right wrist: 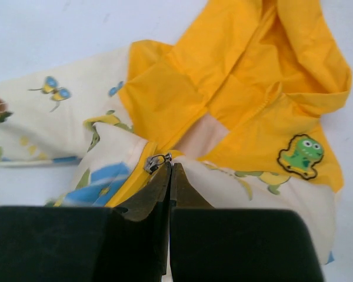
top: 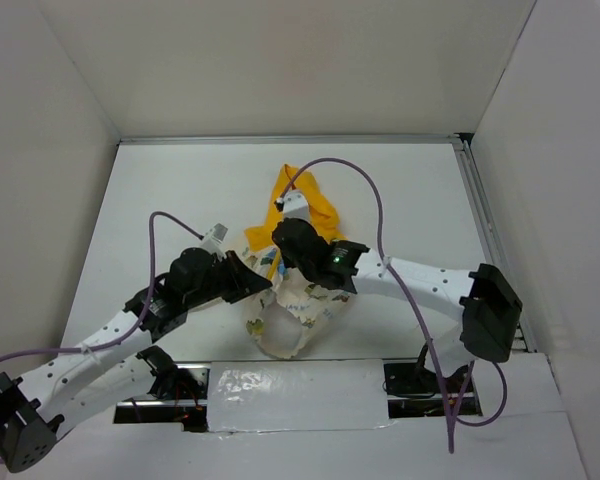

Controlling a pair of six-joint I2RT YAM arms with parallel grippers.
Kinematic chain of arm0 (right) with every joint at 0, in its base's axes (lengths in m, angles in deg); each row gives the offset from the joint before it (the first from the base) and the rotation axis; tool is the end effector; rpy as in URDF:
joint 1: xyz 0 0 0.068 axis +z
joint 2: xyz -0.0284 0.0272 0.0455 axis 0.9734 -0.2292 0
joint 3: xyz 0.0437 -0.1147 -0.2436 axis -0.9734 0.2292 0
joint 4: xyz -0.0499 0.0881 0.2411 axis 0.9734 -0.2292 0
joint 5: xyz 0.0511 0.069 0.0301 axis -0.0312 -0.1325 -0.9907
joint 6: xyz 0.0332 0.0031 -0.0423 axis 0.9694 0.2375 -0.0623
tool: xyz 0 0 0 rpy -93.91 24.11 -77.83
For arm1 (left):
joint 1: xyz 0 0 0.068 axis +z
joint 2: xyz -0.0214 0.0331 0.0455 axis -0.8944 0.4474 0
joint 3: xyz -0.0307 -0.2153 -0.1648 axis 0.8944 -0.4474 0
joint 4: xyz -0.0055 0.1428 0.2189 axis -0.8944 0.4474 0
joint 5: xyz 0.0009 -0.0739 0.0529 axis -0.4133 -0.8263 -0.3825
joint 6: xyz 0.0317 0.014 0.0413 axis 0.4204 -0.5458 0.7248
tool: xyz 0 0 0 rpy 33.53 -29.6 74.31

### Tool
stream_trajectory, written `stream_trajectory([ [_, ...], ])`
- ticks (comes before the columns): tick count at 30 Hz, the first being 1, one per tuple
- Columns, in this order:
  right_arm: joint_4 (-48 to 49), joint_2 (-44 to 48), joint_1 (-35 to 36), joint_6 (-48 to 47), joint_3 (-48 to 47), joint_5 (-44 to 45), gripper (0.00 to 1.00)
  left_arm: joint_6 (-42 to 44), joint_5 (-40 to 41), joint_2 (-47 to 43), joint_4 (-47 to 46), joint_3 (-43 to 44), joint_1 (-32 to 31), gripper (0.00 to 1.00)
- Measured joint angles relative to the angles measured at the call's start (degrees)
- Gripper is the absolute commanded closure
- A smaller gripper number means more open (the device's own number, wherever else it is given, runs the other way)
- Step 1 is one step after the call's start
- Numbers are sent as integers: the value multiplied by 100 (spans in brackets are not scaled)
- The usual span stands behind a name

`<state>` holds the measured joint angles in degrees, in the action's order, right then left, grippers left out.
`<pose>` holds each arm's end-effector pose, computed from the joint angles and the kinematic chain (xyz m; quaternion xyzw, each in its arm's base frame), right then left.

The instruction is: Zip up the jacket

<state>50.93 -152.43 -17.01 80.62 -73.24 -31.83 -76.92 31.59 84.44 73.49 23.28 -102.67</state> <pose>0.1835 0.2780 0.2872 -0.1653 0.8516 0.1050 0.4862 0.1441 -0.1231 0.2575 -0.1515 0.8151 -0.4692 0.3042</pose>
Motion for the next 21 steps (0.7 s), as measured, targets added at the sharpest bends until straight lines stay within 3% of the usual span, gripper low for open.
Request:
stream_trajectory([
  [7,4,-940,-782,-520,-715,223,100,83,-249,-203,109,-175,-20,100],
  [14,44,-2457,-1851,-927,-2269,389,100,144,-339,-564,286,-439,-92,100],
  [21,-737,-4011,-2243,-927,-4347,-546,100,105,208,-566,-219,-634,-26,100],
])
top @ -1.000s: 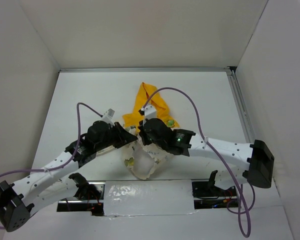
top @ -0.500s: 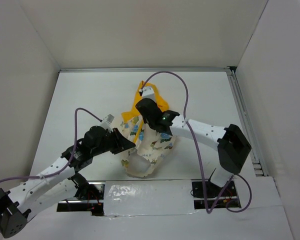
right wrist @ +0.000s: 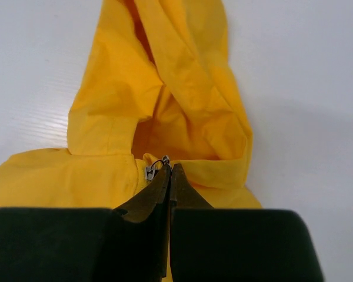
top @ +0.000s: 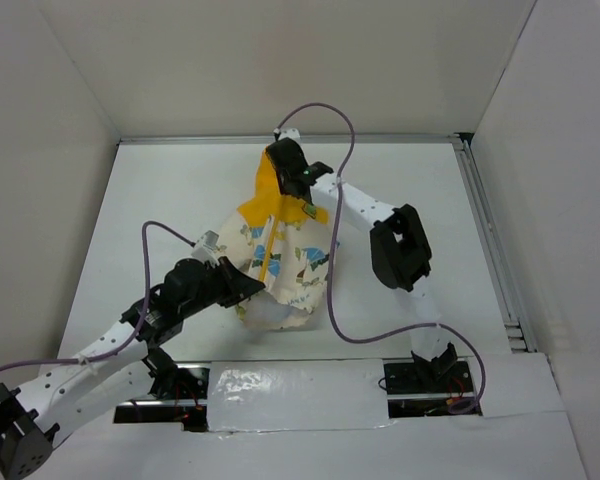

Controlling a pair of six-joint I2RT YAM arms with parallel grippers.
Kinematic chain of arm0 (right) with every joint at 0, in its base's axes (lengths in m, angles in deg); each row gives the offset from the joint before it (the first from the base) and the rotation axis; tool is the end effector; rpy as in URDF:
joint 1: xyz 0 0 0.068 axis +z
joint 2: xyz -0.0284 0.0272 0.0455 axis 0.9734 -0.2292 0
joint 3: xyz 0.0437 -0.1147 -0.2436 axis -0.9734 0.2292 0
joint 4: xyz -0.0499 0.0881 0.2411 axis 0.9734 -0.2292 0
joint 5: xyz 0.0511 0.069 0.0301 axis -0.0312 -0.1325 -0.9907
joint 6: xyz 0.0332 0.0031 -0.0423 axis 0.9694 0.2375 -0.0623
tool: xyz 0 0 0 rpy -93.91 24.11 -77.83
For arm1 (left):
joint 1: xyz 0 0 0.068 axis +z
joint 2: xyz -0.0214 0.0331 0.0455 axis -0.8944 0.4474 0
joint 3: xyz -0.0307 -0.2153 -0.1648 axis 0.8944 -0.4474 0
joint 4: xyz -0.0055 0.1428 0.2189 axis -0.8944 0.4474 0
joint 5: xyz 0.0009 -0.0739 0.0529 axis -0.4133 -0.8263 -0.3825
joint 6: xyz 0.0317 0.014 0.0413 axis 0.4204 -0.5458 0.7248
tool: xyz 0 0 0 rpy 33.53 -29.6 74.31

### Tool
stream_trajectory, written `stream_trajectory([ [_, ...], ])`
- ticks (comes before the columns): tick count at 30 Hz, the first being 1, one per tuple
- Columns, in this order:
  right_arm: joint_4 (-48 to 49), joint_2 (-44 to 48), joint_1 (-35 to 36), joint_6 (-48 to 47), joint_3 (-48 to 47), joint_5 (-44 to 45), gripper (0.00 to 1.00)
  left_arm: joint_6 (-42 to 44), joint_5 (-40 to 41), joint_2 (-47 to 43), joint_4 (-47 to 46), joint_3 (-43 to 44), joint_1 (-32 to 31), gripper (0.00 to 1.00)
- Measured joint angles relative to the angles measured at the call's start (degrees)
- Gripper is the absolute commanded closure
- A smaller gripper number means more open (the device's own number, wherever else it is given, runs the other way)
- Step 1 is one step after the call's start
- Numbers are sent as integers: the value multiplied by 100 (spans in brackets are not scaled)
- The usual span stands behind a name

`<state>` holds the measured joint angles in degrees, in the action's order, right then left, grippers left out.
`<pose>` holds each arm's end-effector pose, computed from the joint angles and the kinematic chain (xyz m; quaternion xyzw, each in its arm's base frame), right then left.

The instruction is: Zip up the jacket

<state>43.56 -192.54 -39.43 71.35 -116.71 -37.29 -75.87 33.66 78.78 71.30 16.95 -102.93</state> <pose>0.4112 0.2941 0.2479 -0.0994 0.8836 -0.0081 0.4574 0.1315 -0.1122 0.2381 -0.1502 0.8081 -0.4666 0.3265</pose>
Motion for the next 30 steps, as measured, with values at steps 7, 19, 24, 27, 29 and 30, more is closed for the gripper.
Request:
stream_trajectory([
  [7,-616,-1045,-131,125,-1749,-566,54,-87,234,271,-31,0,37,1],
  [19,1475,2643,-1727,933,2138,-529,0,-83,168,203,2315,1169,-306,1],
  [24,2004,4804,-2146,1534,3812,-861,0,-122,957,245,3174,1823,-306,1],
  [27,2221,5890,-2826,1843,5034,-1008,0,61,1296,382,3386,2068,-227,1],
  [29,2052,6323,-3126,1974,5521,-966,0,247,1373,522,3390,2243,-85,1],
  [30,1932,6478,-3178,2011,5668,-938,0,361,1390,575,3355,2317,22,1],
])
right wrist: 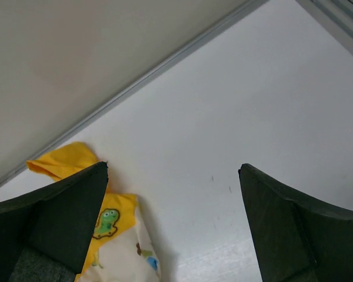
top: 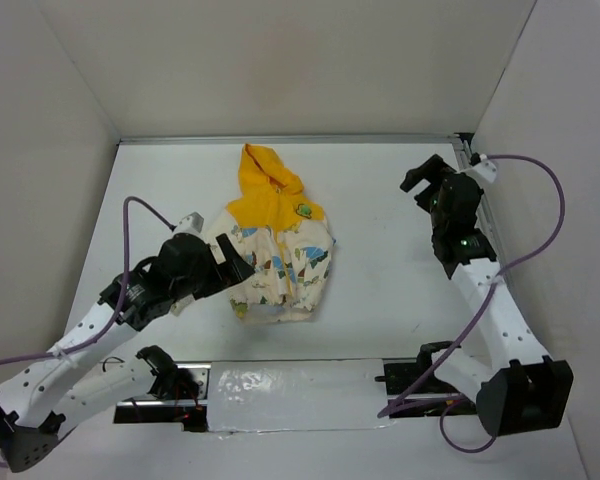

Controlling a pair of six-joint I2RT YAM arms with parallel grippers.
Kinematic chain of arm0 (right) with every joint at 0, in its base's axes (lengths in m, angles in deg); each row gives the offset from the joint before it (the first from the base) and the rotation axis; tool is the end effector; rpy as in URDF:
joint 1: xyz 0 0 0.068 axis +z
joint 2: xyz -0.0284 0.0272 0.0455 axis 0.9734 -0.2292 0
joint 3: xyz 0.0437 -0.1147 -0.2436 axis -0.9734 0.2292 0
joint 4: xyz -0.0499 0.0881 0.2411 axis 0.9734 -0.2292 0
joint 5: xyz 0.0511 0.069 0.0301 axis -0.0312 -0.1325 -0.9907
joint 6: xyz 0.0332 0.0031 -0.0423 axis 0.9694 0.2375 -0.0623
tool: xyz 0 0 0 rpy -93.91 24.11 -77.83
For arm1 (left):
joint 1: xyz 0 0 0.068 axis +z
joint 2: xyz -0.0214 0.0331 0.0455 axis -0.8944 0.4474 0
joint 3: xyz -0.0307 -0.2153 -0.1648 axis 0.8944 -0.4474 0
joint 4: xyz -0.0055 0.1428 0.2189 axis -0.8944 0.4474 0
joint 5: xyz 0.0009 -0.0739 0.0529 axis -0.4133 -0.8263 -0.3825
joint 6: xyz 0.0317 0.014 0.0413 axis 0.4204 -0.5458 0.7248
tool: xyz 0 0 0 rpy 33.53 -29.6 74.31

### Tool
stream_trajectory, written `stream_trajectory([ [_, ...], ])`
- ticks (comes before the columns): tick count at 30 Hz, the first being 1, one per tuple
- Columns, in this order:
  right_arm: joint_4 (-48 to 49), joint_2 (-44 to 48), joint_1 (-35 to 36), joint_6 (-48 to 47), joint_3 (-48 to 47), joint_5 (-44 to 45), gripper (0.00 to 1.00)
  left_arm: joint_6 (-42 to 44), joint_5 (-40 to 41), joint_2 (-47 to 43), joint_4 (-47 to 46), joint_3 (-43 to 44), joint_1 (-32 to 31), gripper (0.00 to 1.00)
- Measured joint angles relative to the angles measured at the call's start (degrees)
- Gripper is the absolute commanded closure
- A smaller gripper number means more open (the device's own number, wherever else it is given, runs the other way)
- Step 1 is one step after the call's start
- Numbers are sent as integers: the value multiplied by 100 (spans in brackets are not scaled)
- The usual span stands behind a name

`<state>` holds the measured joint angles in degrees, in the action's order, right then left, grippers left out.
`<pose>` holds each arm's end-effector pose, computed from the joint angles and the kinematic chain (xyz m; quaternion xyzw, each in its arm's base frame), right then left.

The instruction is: Zip up the jacket

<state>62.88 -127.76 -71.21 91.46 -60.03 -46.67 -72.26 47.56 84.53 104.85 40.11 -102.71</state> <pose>0.2463 0.0139 0.3420 0.2658 0.7312 0.0987 0.6204 0.1324 -0.1009 0.3064 -0.1970 0.8699 -0.2942 0.3435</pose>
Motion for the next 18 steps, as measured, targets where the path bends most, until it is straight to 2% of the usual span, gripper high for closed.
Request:
stream_trajectory([
  [3,-227,389,11,35,234,133,0,376,-81,79,-256,142,470,1],
  [10,-501,1513,24,85,647,752,0,1209,-957,632,-918,179,1711,1],
  [18,-708,1633,24,101,745,1143,0,1539,-1449,675,-1099,173,2269,1],
])
